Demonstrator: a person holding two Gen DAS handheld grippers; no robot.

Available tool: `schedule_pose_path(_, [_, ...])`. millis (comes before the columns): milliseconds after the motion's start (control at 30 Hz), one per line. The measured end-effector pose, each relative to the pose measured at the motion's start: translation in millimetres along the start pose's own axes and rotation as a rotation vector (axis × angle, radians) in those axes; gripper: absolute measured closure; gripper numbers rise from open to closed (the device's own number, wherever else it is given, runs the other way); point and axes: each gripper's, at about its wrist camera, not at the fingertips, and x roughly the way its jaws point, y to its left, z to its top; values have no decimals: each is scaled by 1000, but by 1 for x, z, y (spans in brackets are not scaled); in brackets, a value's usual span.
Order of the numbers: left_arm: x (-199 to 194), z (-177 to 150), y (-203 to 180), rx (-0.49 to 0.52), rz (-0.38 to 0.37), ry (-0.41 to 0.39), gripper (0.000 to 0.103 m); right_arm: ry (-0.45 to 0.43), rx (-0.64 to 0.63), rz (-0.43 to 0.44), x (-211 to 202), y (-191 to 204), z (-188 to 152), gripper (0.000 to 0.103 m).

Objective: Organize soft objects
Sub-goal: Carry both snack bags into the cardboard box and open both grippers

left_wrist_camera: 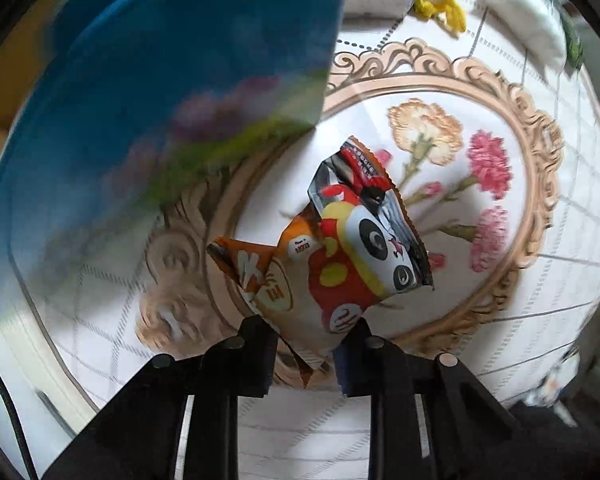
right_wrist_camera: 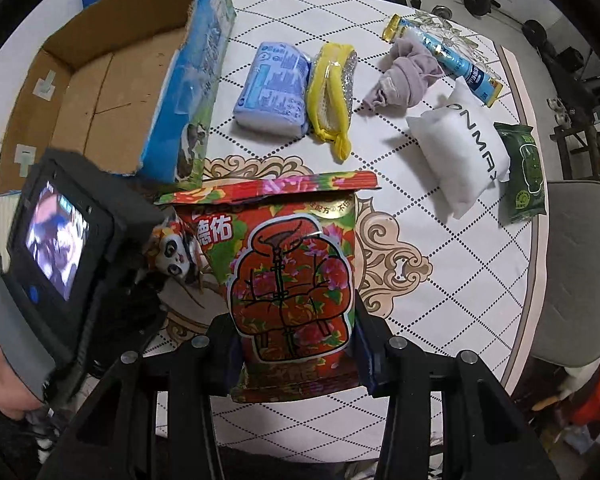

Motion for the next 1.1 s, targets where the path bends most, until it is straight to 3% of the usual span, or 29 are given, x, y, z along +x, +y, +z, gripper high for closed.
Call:
schedule_pose_path(133, [-50, -32, 9, -130, -91, -77, 83, -15, -3, 46, -24, 4, -2, 56])
schedule_pose_path(267, [-137, -55, 45, -307, -190, -219, 83, -50, -16, 129, -61, 18, 6, 56])
schedule_pose_path(367, [-187, -43, 94, -423, -238, -288, 83, -91, -36, 187, -88, 42, 30, 56])
schedule_pose_path(433, [-193, -25, 131, -500, -274, -286, 83, -106, -41, 225, -96, 66, 58, 56])
schedule_pose_path(567, [-155, 36, 202, -626, -333, -196, 83, -96, -30, 262, -75, 114, 117, 56])
schedule_pose_path(700, [-97, 88, 249, -666, -341, -68, 83, -68, -4, 209, -20, 157, 181, 56])
schedule_pose_path(867, [-34, 111, 274, -697, -400, 58, 82, 31, 36, 209, 38, 181, 226, 56])
schedule_pose_path(1100, [-12, 124, 273, -709, -427, 100, 81, 79, 31, 161, 66, 202, 248, 56])
